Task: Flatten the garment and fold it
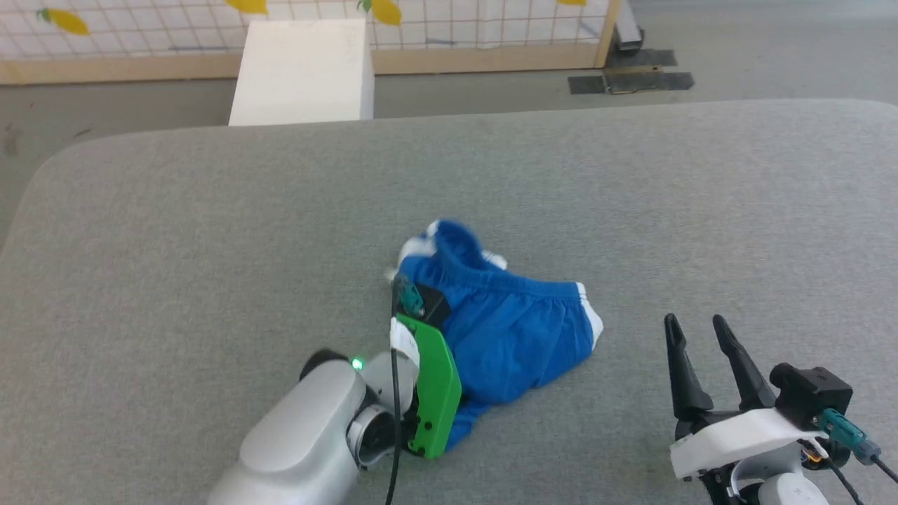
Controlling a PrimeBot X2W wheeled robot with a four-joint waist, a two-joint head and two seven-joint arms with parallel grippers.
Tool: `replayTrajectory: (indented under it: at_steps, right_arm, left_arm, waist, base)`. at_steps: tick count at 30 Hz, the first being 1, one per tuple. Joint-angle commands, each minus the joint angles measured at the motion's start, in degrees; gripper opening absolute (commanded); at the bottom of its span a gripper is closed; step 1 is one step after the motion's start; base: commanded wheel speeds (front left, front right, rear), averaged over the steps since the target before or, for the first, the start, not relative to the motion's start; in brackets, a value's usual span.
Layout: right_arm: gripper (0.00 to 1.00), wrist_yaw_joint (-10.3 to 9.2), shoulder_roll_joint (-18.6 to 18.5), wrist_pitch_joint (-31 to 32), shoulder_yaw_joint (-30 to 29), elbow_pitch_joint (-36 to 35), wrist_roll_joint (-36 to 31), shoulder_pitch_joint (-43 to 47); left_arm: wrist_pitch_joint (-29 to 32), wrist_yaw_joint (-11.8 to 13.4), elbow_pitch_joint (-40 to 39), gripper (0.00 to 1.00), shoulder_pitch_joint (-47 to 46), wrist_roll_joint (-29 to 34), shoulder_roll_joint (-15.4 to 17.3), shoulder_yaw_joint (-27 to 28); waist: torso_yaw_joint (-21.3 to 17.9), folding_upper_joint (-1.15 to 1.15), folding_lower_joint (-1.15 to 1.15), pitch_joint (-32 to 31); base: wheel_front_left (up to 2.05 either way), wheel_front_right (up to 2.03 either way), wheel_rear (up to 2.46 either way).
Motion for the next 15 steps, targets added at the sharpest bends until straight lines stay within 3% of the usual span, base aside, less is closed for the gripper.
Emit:
replayTrajectory:
  at_steps: [1, 2, 3, 4, 10, 15]
  right_arm:
    - [1.0, -0.09, 0.0, -0.6, -0.3, 0.2, 0.4, 0.6]
    - [1.0, -0.09, 0.0, -0.6, -0.4, 0.3, 0.4, 0.7]
    - [1.0, -0.09, 0.0, -0.7, -0.6, 0.5, 0.4, 0.8]
    - [1.0, -0.09, 0.0, -0.7, -0.8, 0.6, 0.4, 0.9]
    - [1.0, -0.09, 0.0, -0.7, -1.4, 1.2, 0.6, 1.8]
    - [1.0, -0.09, 0.0, -0.8, -1.0, 1.2, 0.8, 2.3]
  left_arm:
    - [0.6, -0.1, -0.5, 0.0, 1.2, -1.6, 0.4, 0.0]
    - [0.4, -0.1, -0.9, 0.22, 1.5, -1.9, 0.6, 0.2]
    - [-0.3, 0.0, -1.4, 0.67, 1.8, -2.5, 0.8, 1.0]
    - [-1.2, 0.5, -1.9, 1.0, 2.1, -3.7, 0.7, 2.5]
    - [-9.2, 3.3, -8.0, 1.0, 4.2, -11.3, -0.1, 13.1]
    - [-23.2, 6.0, -13.0, 1.0, 8.9, -12.1, 0.3, 22.1]
  waist:
    - [-0.7, 0.0, 0.0, -0.9]
    - [-0.6, 0.0, 0.0, -1.0]
    - [-0.4, 0.0, 0.0, -1.2]
    - [-0.3, 0.0, 0.0, -1.5]
    - [1.3, 0.0, 0.0, -4.4]
    - [2.4, 0.0, 0.0, -6.3]
  base:
    - [0.0, 0.0, 0.0]
    - [0.0, 0.0, 0.0]
    - [0.0, 0.0, 0.0]
    - [0.0, 0.0, 0.0]
    - [0.0, 0.0, 0.0]
    - [0.0, 0.0, 0.0]
